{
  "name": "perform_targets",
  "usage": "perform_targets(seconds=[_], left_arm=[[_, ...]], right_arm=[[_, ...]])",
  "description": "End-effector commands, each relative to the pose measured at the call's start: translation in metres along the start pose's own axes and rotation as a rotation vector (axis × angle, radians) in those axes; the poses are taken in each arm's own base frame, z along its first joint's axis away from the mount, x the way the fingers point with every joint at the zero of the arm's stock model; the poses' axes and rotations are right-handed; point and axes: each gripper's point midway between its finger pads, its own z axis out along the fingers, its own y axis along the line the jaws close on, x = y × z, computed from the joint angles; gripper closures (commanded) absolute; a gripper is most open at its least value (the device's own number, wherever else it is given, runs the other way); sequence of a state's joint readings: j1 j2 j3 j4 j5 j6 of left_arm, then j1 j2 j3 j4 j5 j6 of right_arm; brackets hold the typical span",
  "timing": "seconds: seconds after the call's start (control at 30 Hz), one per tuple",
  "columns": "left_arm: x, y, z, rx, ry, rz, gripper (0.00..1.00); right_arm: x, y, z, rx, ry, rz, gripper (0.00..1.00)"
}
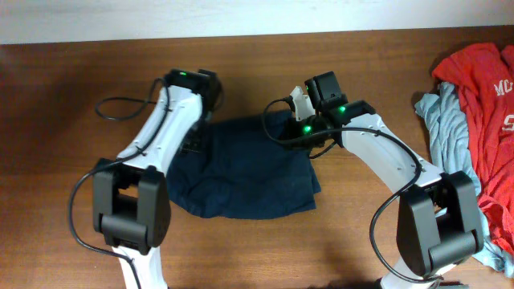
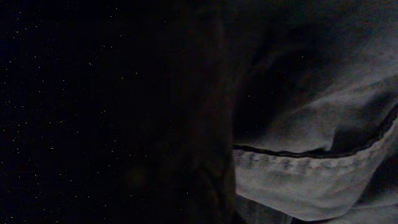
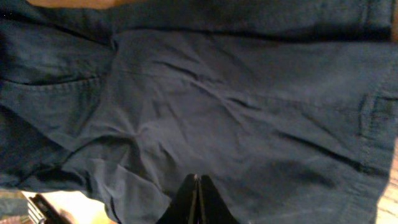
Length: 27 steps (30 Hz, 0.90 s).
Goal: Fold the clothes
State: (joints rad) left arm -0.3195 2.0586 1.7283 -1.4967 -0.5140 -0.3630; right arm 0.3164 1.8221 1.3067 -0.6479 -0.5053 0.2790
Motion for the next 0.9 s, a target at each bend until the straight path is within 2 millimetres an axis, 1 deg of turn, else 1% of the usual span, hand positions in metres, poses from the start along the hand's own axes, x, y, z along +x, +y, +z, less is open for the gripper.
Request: perform_targets(seconds=[0.0, 0.13, 0.27, 0.33, 0.47, 0.53, 0.57, 0.63, 0.77, 0.87], left_arm=[[-0.008, 0.013, -0.024, -0.090, -0.111, -0.070, 0.99], [-0.008, 0.012, -0.024, -0.087, -0.115, -0.070, 0.99], [-0.008, 0.013, -0.022, -0.080, -0.105, -0.077, 0.99], [-0.005, 0.017, -0.025, -0.090, -0.101, -0.082, 1.00], [-0.002, 0.031, -0.042, -0.113, -0.103, -0.086, 0.99], [0.000, 0.046, -0.052, -0.159, -0.111, -0.100, 0.99], [-0.001, 0.053, -0.058, -0.178, -0.122, -0.097, 1.00], [-0.007, 0.058, -0.068, -0.174, -0.154, -0.054, 0.99], [-0.011, 0.056, -0.074, -0.166, -0.175, -0.039, 0.99], [-0.014, 0.046, -0.076, -0.165, -0.190, -0.024, 0.99]], right_arm=[[0.000, -0.010, -0.004, 0.057, -0.008, -0.006, 0.96], [0.005, -0.012, -0.005, 0.058, 0.015, 0.009, 0.96], [0.007, 0.003, -0.003, -0.018, 0.026, -0.001, 0.96], [0.006, 0.004, -0.002, -0.023, 0.024, -0.004, 0.96], [-0.002, -0.019, -0.006, 0.047, -0.010, 0.121, 0.96], [-0.007, -0.031, -0.012, 0.066, -0.030, 0.187, 0.96], [-0.010, -0.037, -0.015, 0.068, -0.039, 0.209, 0.96], [-0.012, -0.050, -0.021, 0.078, -0.049, 0.240, 0.96], [-0.012, -0.063, -0.028, 0.091, -0.052, 0.279, 0.96], [-0.012, -0.065, -0.030, 0.092, -0.054, 0.286, 0.96]])
